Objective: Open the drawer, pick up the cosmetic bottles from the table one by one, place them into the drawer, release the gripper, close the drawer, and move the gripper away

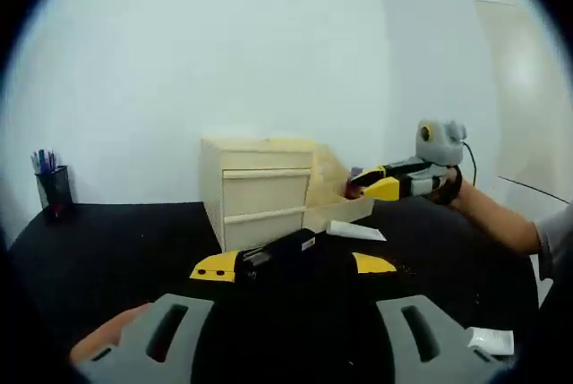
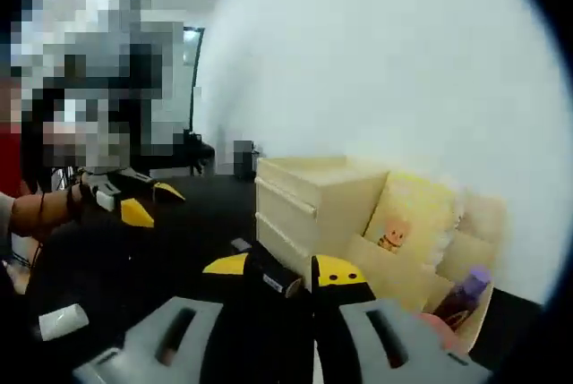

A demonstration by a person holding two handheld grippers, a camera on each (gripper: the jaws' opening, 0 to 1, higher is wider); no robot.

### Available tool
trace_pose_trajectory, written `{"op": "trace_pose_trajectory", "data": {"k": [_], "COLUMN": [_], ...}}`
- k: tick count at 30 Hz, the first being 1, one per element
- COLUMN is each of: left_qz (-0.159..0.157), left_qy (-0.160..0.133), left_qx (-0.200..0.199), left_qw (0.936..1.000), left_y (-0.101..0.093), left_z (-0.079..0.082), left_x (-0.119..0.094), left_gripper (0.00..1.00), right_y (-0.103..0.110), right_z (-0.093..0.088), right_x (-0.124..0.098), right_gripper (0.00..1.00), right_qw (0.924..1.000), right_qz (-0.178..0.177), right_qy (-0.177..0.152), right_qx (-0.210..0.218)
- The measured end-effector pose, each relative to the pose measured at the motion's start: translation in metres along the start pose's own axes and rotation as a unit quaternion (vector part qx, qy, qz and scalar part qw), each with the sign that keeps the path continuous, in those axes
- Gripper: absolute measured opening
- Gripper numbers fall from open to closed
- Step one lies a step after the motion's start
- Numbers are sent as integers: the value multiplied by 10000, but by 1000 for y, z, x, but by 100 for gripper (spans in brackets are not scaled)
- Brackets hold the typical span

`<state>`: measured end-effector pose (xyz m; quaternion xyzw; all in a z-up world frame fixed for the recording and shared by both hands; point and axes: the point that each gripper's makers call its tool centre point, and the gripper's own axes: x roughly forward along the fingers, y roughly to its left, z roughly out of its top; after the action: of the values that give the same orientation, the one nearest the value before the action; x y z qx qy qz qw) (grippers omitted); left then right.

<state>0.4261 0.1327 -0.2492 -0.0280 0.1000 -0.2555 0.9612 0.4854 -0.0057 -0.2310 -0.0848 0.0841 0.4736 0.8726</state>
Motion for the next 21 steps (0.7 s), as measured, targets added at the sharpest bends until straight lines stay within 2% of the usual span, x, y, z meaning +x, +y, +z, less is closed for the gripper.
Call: {"op": "trace_pose_trajectory", "data": {"k": [4,8,10,11,13,16,17,18,21], "left_qz": [33,17,-102,-88,-92,-134,-144,-138,-58], "left_qy": [196,240,115,101,-105,-178,-204,-208,-183], "left_qx": [152,93,-273,-311,-539,-665,-680,-690,-654], "left_qw": [9997,9997,9995,9994,9984,9975,9974,9973,9977], "left_y": [7,14,13,16,20,23,23,23,22], "left_z": [-15,-25,-25,-25,-21,-23,-25,-25,-29], "left_x": [18,30,37,38,42,44,46,47,50], "left_gripper": [42,42,43,44,43,41,41,40,36], "right_y": [4,2,3,2,0,-5,-7,-14,-17], "right_z": [-15,-27,-31,-33,-37,-40,-38,-37,-40], "right_x": [14,24,28,29,31,34,34,35,39], "right_gripper": [31,30,30,30,30,30,30,28,27], "right_qw": [9999,10000,9999,9999,9997,9993,9988,9976,9968], "right_qz": [50,-64,-106,-137,-160,-197,-230,-428,-556], "right_qy": [17,50,59,51,91,55,-70,-201,-239], "right_qx": [135,-30,-18,17,135,297,420,512,528]}}
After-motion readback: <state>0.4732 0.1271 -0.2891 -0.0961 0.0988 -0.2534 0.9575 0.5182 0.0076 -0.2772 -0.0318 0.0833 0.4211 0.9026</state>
